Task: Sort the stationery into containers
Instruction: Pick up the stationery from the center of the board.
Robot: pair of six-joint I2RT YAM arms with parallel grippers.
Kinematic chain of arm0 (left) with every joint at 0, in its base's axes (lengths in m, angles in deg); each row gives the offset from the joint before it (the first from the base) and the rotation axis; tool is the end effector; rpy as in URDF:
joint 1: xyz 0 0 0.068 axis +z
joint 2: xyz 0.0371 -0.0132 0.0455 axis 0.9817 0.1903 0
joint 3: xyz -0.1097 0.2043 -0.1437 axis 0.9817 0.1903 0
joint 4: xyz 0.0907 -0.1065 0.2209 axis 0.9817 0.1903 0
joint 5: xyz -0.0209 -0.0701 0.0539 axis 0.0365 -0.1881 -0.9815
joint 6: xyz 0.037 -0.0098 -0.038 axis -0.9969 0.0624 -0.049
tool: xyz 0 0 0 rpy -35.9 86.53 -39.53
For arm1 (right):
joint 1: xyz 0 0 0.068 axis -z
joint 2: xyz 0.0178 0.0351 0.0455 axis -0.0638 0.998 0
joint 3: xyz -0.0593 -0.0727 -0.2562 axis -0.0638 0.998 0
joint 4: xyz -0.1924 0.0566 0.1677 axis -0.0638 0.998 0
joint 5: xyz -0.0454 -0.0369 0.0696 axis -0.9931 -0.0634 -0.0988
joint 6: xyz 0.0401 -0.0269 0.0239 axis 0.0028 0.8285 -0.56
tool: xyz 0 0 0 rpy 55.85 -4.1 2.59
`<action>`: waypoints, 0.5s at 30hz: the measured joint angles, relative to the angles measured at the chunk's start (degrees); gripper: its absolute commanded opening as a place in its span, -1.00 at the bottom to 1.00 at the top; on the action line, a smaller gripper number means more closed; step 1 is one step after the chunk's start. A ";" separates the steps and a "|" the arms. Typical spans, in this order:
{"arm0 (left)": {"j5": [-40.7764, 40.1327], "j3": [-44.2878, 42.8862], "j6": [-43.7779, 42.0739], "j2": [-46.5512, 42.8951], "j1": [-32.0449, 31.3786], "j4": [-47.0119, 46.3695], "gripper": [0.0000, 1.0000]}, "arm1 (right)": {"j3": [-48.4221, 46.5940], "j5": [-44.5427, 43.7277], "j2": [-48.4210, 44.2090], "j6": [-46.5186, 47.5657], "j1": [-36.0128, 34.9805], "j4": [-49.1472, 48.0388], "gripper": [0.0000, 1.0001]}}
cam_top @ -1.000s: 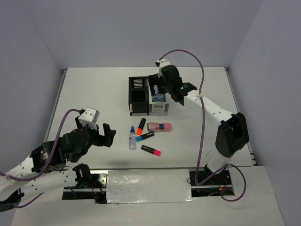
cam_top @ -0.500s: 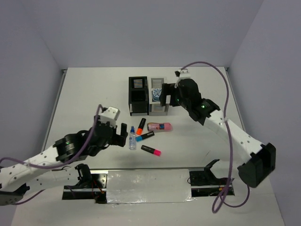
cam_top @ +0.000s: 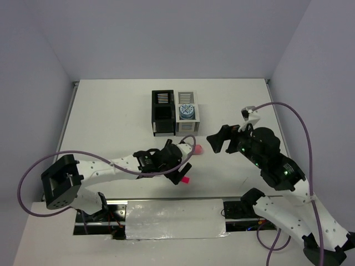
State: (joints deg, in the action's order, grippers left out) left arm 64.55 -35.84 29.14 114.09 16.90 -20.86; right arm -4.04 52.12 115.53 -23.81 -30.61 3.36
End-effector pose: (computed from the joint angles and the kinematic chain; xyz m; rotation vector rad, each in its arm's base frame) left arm 0.1440 -0.2581 0.2212 0.7732 2.2862 -0.4690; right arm 0.1210 0.0796 0.3595 -0.1662 1.9440 0.5982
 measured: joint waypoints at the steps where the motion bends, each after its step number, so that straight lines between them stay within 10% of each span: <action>1: 1.84 -0.17 -1.31 1.18 0.02 -0.94 0.76 | -0.02 0.04 -1.75 -0.20 0.00 0.52 0.99; 15: 7.34 -10.47 -15.61 10.36 0.48 -6.14 0.84 | 3.34 2.86 -7.91 -3.32 0.00 4.76 0.99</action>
State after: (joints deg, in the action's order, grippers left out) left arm 71.90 -46.31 13.54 124.45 17.38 -27.00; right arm -0.70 54.98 107.62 -27.13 -30.61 8.13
